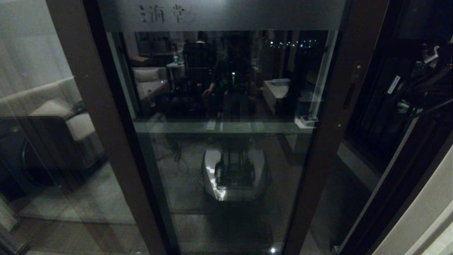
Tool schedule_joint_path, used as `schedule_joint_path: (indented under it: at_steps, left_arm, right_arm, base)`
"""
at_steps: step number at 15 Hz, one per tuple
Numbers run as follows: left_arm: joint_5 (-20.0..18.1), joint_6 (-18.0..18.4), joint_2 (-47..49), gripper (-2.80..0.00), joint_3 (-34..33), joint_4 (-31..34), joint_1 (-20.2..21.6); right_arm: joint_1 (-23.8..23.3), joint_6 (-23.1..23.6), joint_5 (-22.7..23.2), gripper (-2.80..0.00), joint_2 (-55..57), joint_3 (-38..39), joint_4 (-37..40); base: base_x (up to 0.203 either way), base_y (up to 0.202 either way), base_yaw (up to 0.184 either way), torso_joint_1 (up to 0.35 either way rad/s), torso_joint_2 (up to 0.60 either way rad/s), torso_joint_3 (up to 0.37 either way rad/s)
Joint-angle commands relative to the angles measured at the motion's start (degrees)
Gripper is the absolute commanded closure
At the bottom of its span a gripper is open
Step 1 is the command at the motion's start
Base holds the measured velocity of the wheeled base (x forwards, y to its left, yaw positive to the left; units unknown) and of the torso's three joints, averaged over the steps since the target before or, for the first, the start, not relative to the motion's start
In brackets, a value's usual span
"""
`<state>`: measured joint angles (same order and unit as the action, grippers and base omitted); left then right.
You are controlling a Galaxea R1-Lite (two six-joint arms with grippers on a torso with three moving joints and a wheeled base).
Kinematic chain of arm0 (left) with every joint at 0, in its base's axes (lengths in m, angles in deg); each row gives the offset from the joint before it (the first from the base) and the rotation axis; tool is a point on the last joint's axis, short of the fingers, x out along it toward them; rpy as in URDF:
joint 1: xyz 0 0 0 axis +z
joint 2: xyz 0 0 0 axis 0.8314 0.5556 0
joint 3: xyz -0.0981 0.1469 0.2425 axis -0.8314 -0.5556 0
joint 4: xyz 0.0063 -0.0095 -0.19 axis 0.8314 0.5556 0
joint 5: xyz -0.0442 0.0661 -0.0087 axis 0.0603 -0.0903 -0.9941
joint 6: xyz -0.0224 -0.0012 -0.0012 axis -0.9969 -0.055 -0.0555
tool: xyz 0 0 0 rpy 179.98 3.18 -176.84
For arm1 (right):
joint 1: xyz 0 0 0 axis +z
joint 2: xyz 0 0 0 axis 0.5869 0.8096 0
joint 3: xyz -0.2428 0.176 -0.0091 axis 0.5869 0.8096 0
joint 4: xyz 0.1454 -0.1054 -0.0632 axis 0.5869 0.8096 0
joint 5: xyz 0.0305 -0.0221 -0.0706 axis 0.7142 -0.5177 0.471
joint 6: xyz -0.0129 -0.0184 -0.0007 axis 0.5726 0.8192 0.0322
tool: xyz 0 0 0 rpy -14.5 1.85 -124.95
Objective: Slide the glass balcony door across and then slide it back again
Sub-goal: Open the slid door
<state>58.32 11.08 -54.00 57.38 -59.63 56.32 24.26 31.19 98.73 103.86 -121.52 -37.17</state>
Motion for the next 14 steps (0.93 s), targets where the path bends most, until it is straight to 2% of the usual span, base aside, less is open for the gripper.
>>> schedule_joint_path:
  at_steps: [1,4,6,9,14]
  left_arm:
    - [0.0,0.0,0.0,0.0,0.0,0.0,0.0]
    - [0.1,0.0,0.0,0.0,0.0,0.0,0.0]
    - [0.0,0.0,0.0,0.0,0.0,0.0,0.0]
    - [0.0,0.0,0.0,0.0,0.0,0.0,0.0]
    - [0.1,0.0,0.0,0.0,0.0,0.0,0.0]
  right_arm:
    - [-0.9,0.6,0.1,0.0,-5.2,2.2,0.0]
    - [-0.6,6.7,-0.5,0.0,0.8,-4.1,1.2]
    - [-0.2,9.0,-1.2,0.0,5.6,-8.4,1.8]
    - [3.9,9.5,-1.9,0.0,11.5,-10.9,2.0]
    - [7.7,9.6,-5.3,0.0,18.8,-18.8,2.0]
  base:
    - [0.0,0.0,0.0,0.0,0.0,0.0]
    - [0.0,0.0,0.0,0.0,0.0,0.0]
    - [0.0,0.0,0.0,0.0,0.0,0.0]
    - [0.0,0.0,0.0,0.0,0.0,0.0]
    - [0.0,0.0,0.0,0.0,0.0,0.0]
